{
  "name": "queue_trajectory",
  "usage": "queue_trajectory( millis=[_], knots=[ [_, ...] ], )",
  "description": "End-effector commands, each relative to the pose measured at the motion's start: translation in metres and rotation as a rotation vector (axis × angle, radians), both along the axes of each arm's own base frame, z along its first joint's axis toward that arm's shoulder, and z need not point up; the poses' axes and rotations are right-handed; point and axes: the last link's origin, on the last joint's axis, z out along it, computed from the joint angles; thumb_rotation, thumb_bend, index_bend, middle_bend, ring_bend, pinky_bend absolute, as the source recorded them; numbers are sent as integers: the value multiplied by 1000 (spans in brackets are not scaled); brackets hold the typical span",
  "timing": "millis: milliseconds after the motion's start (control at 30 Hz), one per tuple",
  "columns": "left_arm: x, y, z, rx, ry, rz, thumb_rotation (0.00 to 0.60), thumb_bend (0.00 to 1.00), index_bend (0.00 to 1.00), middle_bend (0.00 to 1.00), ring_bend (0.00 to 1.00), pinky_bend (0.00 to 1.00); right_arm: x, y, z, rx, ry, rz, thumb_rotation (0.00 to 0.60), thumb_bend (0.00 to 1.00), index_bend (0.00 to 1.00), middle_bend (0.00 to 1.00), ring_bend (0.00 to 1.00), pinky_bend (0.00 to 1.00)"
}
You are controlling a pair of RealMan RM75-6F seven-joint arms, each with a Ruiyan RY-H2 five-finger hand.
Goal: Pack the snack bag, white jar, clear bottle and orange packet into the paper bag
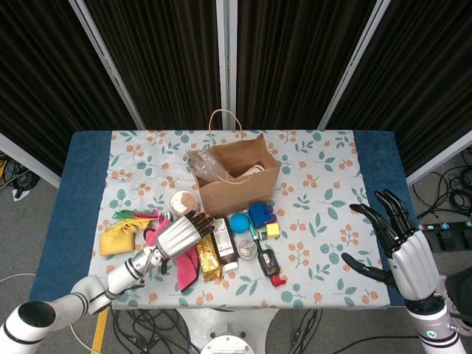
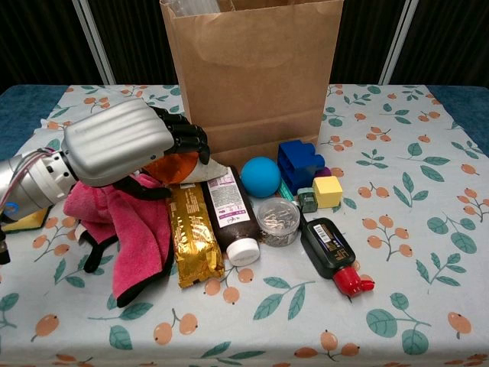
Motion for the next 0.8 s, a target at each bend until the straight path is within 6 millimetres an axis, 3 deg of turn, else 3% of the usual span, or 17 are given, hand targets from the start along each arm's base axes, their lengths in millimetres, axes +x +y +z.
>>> queue_trajectory(
  millis=[33, 500, 800],
  knots=[
    [2, 1, -1, 2, -7, -7, 600, 261, 450, 468, 408, 537, 0, 0, 0, 1, 0, -2, 600, 48, 0, 216, 30, 52],
    [4, 0, 0, 19, -83, -21, 600, 348, 624, 646, 597, 713, -3, -2, 0, 3, -1, -8, 600, 47, 0, 216, 31, 52],
    [3, -11, 18, 45, -140, -65, 600, 399, 699, 723, 676, 789, -1, 1, 0, 0, -11, 6, 600, 49, 0, 216, 31, 54]
  ],
)
